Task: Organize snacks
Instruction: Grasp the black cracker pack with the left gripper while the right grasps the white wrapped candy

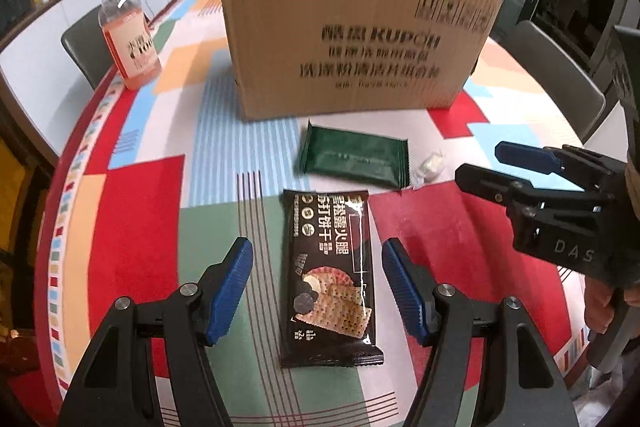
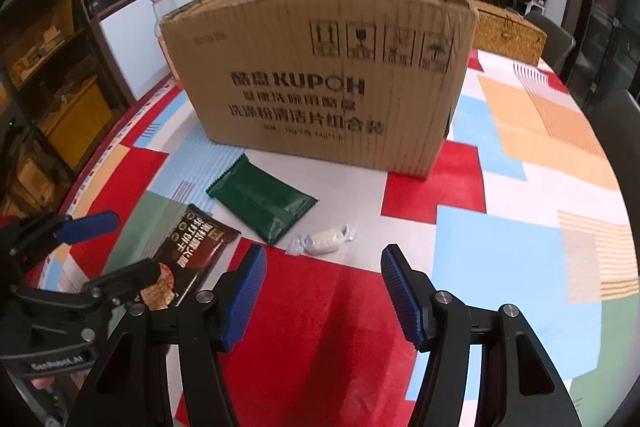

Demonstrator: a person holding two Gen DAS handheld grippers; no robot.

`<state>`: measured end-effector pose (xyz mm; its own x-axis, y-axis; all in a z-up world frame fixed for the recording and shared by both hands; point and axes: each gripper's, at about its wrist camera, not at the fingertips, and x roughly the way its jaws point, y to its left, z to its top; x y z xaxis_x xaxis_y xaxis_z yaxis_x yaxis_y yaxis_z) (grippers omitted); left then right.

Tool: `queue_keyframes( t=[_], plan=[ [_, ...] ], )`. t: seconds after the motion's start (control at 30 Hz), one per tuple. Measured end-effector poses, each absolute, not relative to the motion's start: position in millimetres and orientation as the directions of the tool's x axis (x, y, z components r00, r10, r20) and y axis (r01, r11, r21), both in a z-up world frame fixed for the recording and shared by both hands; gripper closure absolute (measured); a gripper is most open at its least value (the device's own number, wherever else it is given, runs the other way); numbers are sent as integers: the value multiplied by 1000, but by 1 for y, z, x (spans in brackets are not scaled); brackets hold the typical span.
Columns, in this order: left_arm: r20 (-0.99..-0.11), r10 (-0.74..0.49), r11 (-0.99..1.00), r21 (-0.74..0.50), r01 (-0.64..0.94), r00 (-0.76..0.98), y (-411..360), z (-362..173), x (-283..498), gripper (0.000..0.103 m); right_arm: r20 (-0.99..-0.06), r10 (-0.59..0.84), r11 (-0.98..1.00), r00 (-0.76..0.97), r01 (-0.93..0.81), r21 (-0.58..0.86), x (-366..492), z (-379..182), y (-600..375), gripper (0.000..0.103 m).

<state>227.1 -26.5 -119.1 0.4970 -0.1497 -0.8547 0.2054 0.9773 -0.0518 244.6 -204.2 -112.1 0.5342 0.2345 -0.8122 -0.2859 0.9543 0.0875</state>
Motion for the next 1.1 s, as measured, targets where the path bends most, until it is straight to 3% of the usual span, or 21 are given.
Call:
queue_keyframes(
  t=[0.67,1.1],
  plan=[
    [-883,-151,977,-64,205,445,-34,-147,248,38,-843,285,950,456,-252,184,277,-145,-205,64],
    [-878,-158,973,-62,220,452,-42,-150,253,55,-848,258,953,463,-268,144,287,-152,-195,70]
  ],
)
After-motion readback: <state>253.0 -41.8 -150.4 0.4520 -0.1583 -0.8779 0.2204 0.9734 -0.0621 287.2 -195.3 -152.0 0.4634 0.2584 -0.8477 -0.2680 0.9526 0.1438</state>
